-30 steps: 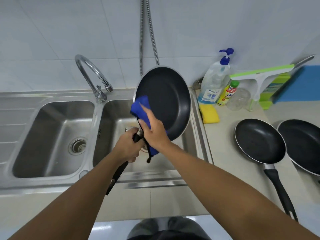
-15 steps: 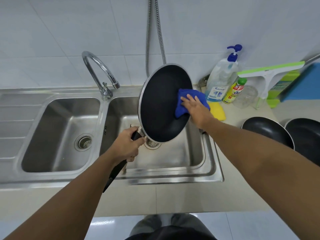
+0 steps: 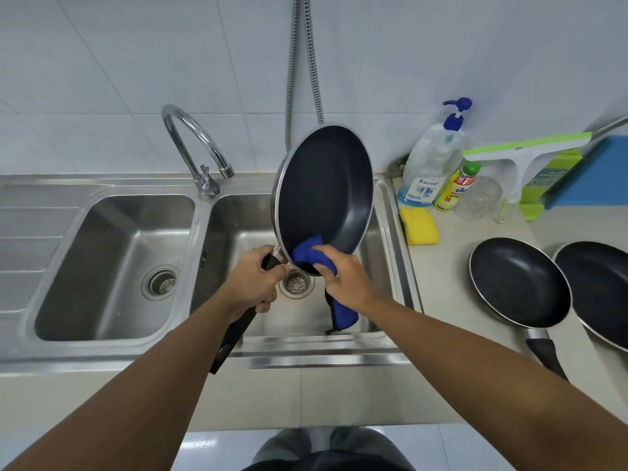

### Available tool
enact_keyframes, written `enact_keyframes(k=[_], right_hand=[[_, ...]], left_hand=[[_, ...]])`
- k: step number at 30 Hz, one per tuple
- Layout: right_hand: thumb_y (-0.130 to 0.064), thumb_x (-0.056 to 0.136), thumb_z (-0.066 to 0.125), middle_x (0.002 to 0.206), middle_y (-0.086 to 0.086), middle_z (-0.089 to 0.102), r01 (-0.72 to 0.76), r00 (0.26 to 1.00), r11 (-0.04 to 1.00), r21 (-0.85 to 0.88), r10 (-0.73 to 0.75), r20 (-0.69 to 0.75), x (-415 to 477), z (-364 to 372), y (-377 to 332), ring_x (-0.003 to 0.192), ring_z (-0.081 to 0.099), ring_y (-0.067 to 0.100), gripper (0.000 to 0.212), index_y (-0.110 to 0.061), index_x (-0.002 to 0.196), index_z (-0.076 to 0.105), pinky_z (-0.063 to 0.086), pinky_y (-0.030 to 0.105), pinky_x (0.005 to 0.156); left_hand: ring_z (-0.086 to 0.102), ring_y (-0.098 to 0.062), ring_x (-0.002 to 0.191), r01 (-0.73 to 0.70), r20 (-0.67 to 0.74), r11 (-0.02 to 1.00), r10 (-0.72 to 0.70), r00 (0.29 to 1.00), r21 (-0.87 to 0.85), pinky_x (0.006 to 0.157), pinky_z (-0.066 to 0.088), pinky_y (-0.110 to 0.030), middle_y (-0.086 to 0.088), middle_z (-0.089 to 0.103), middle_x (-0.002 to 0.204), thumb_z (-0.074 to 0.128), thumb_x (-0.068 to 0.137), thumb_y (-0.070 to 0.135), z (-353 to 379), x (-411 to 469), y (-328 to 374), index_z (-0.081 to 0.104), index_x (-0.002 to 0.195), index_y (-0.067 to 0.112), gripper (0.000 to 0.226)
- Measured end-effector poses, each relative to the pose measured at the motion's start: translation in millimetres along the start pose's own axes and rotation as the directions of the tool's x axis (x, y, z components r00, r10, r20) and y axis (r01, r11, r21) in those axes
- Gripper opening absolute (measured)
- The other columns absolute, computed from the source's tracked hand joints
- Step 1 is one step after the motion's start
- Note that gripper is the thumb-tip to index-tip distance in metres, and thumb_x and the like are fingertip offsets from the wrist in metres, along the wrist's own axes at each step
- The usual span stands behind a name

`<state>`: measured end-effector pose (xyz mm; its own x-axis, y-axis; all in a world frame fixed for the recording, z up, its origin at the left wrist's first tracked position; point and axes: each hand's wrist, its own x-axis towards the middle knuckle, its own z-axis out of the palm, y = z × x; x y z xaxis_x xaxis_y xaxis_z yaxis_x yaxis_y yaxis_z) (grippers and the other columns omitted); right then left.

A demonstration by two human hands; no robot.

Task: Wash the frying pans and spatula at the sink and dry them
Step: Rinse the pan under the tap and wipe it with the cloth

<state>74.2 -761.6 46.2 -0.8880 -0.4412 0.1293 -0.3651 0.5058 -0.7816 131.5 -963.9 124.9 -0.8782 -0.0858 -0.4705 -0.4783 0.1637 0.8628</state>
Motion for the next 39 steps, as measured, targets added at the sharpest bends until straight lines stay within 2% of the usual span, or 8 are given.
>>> enact_keyframes(k=[7, 14, 18, 22, 28, 31, 34, 39], right_hand=[[0.014, 0.076, 0.051, 0.101, -0.005, 0.069, -0.105, 0.952, 0.988, -0.116, 0.066, -0.301, 34, -51, 36, 0.092, 0.063, 0.012, 0.049, -0.026, 0.094, 0.072, 0.049, 0.025, 0.096], [-0.029, 0.100, 0.055, 0.118, 0.008, 0.069, -0.364, 0.692, 0.871, 0.331, 0.490, -0.530, 115, -73, -38, 0.112, 0.061, 0.028, 0.032, -0.015, 0.128, 0.062, 0.035, 0.017, 0.083], [-0.045, 0.106, 0.040, 0.167, -0.005, 0.017, -0.114, 0.968, 0.971, 0.211, 0.156, -0.194, 90, -31, -73, 0.153, 0.014, 0.016, 0.062, -0.028, 0.161, 0.014, 0.013, 0.031, 0.121], [-0.052, 0.105, 0.031, 0.170, -0.006, -0.004, 0.266, 0.960, 0.845, -0.465, -0.274, 0.051, 66, -20, -19, 0.156, -0.010, 0.023, 0.065, -0.032, 0.161, 0.006, 0.003, 0.060, 0.122], [-0.059, 0.104, 0.020, 0.167, -0.009, -0.019, -0.271, 0.926, 0.903, -0.332, 0.150, -0.348, 108, -35, -14, 0.155, -0.016, 0.025, 0.064, -0.039, 0.159, -0.005, -0.004, 0.070, 0.117], [-0.049, 0.106, 0.032, 0.168, -0.007, -0.013, 0.078, 0.983, 0.910, -0.407, -0.139, -0.122, 87, -18, -19, 0.154, -0.017, 0.030, 0.066, -0.031, 0.160, -0.002, -0.006, 0.073, 0.115], [-0.047, 0.107, 0.034, 0.170, -0.001, -0.003, 0.476, 0.879, 0.710, -0.518, -0.409, 0.247, 69, -15, -3, 0.155, -0.013, 0.033, 0.065, -0.026, 0.160, 0.002, -0.002, 0.073, 0.115], [-0.049, 0.106, 0.030, 0.169, 0.003, -0.011, 0.010, 0.983, 0.909, -0.416, -0.086, -0.165, 113, -31, -10, 0.155, -0.012, 0.033, 0.064, -0.032, 0.161, 0.001, 0.000, 0.072, 0.117]], left_hand=[[0.039, -0.014, 0.043, 0.005, 0.086, 1.000, -0.004, 0.996, -0.011, 0.039, 0.031, -0.024, -0.008, 0.053, 0.072, 0.059, 0.102, 0.006, 5, -9, -2, 0.059, 0.102, 0.009, 0.003], [0.035, -0.019, 0.045, 0.002, 0.111, 0.997, -0.010, 0.994, 0.074, 0.042, 0.030, -0.025, -0.011, 0.043, 0.074, 0.058, 0.101, 0.007, 24, -6, -1, 0.053, 0.111, 0.004, 0.012], [0.032, -0.018, 0.045, -0.009, 0.107, 0.999, 0.004, 0.994, 0.053, 0.043, 0.026, -0.024, -0.011, 0.041, 0.075, 0.056, 0.101, 0.006, 29, -3, 4, 0.049, 0.113, 0.004, 0.014], [0.033, -0.018, 0.046, -0.018, 0.114, 1.000, 0.017, 0.993, 0.013, 0.043, 0.025, -0.024, -0.011, 0.043, 0.076, 0.056, 0.102, 0.007, 25, -7, 1, 0.049, 0.115, 0.005, 0.015], [0.037, -0.020, 0.045, -0.035, 0.153, 0.994, 0.019, 0.988, 0.101, 0.042, 0.032, -0.027, -0.013, 0.046, 0.071, 0.059, 0.102, 0.011, 21, -8, -6, 0.053, 0.119, 0.017, 0.019], [0.034, -0.021, 0.044, -0.037, 0.102, 0.995, 0.028, 0.994, 0.089, 0.043, 0.029, -0.025, -0.012, 0.042, 0.069, 0.057, 0.102, 0.008, 24, -3, -4, 0.052, 0.118, 0.015, 0.018], [0.032, -0.019, 0.043, -0.018, 0.066, 0.999, 0.015, 0.998, 0.041, 0.043, 0.027, -0.024, -0.010, 0.039, 0.064, 0.056, 0.102, 0.008, 25, -1, -8, 0.051, 0.115, 0.016, 0.016], [0.034, -0.020, 0.043, -0.016, 0.085, 0.995, 0.008, 0.996, 0.098, 0.044, 0.029, -0.027, -0.014, 0.046, 0.073, 0.058, 0.101, 0.010, 24, -1, -8, 0.052, 0.119, 0.019, 0.020]])
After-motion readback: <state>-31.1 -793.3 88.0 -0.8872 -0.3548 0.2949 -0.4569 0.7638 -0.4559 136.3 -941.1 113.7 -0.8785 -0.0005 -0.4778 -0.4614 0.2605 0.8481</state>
